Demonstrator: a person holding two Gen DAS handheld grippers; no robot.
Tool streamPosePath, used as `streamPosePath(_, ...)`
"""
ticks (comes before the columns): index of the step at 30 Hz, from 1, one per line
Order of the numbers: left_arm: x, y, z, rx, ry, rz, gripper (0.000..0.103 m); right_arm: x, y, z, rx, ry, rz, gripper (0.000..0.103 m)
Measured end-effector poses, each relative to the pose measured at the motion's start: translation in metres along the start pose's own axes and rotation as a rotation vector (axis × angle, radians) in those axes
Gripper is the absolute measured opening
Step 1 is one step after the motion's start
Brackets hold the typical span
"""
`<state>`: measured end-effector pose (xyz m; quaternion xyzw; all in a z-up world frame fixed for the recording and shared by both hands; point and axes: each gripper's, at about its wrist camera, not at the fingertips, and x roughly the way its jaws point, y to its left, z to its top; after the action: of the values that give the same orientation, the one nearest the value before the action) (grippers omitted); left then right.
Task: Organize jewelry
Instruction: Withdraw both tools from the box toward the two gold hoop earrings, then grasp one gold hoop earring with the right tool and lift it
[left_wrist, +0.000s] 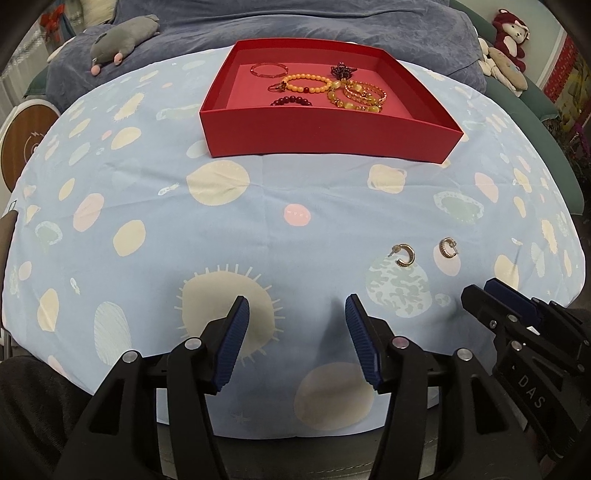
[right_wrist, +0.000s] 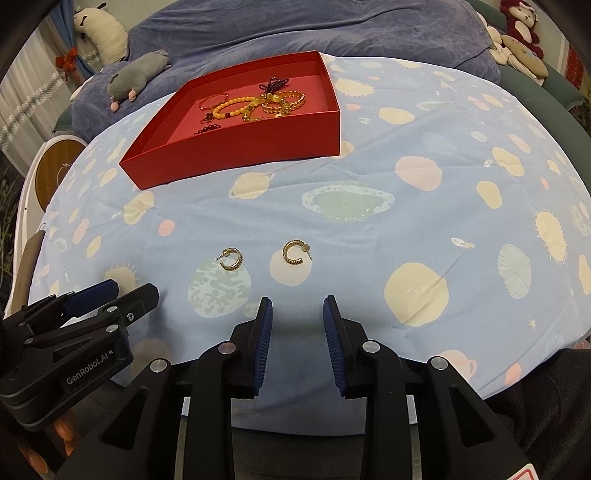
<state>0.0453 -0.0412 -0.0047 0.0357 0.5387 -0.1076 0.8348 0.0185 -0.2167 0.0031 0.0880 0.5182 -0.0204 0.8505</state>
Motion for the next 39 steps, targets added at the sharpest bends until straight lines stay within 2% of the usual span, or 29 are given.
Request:
streamPosePath(15,0.009,0.004,0.004,-0.009,0.018,-0.008,0.052,0.028,0.003,0.026,-0.026,0.003,-0.014,0.029)
streamPosePath(18,0.009,0.002,0.005,-0.003,0.02,-0.008,0.052,0.03,0.005,0.027,-0.037,0.001,-0.014,0.021)
streamPosePath(19,0.01,0.001,0.006,-0.002,0.02,-0.007,0.052,0.03,0.005,0.028,-0.04,0.001,-0.017,0.018)
streamPosePath(36,0.019,-0.033,0.018,0.056,0.027,-0.046,0.052,0.016,-0.013,0.008,0.036,0.009,0.004,0.017)
streamPosePath(39,0.022,-0.038,0.02,0.063,0.027,-0.044,0.056,0.015,-0.016,0.007,0.046,0.007,0.002,0.017)
